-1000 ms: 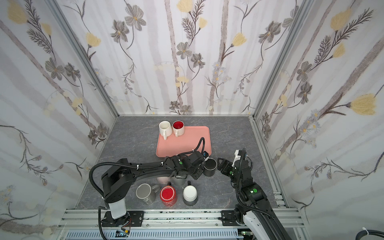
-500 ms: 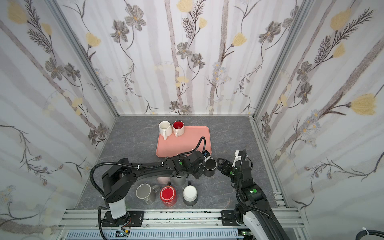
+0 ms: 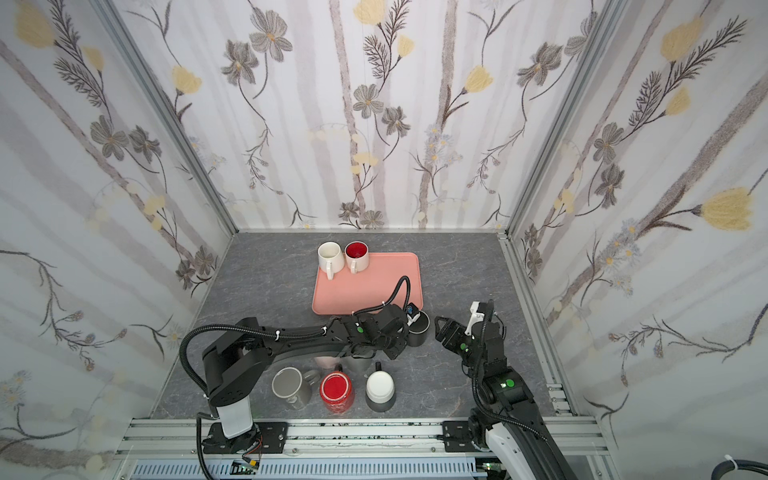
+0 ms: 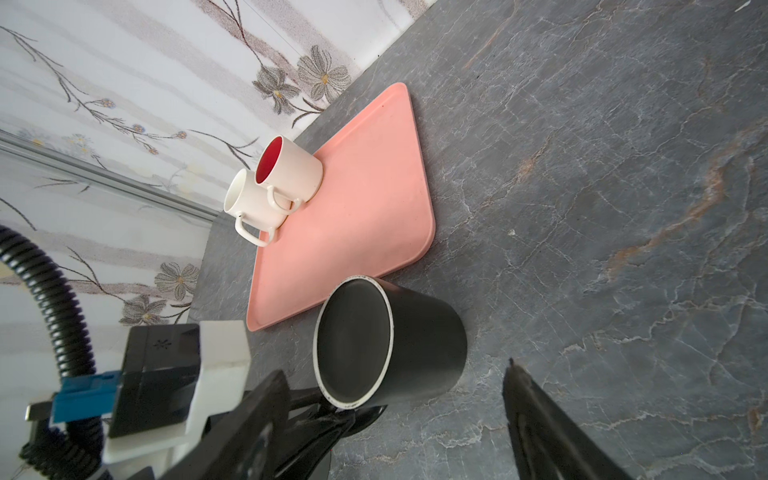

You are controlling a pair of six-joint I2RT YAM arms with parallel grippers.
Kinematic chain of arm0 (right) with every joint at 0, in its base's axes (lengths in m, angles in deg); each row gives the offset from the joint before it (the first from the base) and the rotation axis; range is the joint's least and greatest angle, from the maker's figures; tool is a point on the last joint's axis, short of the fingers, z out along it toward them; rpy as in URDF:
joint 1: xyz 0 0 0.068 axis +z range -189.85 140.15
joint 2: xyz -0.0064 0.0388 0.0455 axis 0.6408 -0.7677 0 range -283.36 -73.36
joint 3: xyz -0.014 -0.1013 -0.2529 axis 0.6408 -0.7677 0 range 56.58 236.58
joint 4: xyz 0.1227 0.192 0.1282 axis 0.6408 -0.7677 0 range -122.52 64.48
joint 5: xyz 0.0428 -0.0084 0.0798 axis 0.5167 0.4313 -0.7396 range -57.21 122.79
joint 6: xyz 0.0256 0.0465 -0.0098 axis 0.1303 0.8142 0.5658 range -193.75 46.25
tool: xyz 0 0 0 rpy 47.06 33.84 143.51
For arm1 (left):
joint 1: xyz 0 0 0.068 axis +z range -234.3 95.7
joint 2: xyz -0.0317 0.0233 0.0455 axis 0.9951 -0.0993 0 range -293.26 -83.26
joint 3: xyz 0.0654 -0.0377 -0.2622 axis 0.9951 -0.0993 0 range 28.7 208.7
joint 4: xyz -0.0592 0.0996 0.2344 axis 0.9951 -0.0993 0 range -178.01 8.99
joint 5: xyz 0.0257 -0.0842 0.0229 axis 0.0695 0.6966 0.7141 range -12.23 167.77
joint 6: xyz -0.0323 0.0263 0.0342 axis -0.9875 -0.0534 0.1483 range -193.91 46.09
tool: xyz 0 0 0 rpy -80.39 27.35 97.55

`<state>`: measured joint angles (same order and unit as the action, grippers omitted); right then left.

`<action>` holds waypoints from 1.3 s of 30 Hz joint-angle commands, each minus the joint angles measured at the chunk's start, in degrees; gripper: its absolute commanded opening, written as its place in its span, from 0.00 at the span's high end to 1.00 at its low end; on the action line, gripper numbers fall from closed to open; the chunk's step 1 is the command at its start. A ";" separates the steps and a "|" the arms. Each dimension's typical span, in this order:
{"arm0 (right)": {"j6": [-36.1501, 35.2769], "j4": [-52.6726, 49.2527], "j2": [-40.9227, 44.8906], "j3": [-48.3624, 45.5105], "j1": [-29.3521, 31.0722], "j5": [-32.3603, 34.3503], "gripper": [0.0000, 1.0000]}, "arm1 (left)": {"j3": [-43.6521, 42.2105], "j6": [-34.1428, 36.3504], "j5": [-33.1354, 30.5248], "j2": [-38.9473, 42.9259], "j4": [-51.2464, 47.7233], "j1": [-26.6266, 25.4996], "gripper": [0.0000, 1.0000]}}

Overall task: Turn the mug right side up
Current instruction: 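Lower the left gripper onto the black mug's handle and close it, then lift the black mug with the left gripper toward the right gripper, then grasp the black mug with the right gripper while the left gripper releases the handle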

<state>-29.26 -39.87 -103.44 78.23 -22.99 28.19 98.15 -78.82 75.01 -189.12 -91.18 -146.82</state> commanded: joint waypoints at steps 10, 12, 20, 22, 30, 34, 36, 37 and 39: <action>-0.49 2.57 0.32 1.19 -0.16 -0.32 0.16 | -1.92 -0.97 -2.42 5.19 6.65 -0.05 1.00; -0.70 2.89 0.79 1.29 -0.16 -0.31 0.15 | -2.18 -1.38 -2.49 6.42 7.93 -0.06 1.00; 0.17 9.70 5.54 -0.33 -0.19 -2.56 0.07 | -2.27 -3.13 -3.20 11.03 10.78 1.28 1.00; 0.57 13.78 6.79 -2.00 -0.16 -3.97 0.07 | -3.02 -4.16 -1.91 13.30 12.34 2.79 1.00; 3.32 31.95 5.51 -6.69 -0.16 -14.96 0.07 | -6.51 -8.17 6.11 22.87 19.28 10.11 1.00; 7.43 48.41 -2.14 -8.38 -0.09 -21.79 0.08 | -8.61 -10.22 9.74 27.14 23.39 13.43 1.00; 9.63 56.01 -6.74 -8.25 0.38 -24.89 0.09 | -9.84 -10.85 10.81 29.40 25.56 14.32 1.00; 10.12 59.47 -9.44 -7.68 0.91 -26.20 0.10 | -10.71 -11.08 11.17 30.53 26.72 14.65 1.00; 10.63 64.43 -13.59 -6.61 3.11 -27.00 0.12 | -12.26 -11.18 11.38 32.82 29.07 15.02 1.00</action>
<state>-21.48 8.45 -113.63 70.49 -21.50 6.68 86.94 -89.09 83.66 -158.85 -73.52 -132.18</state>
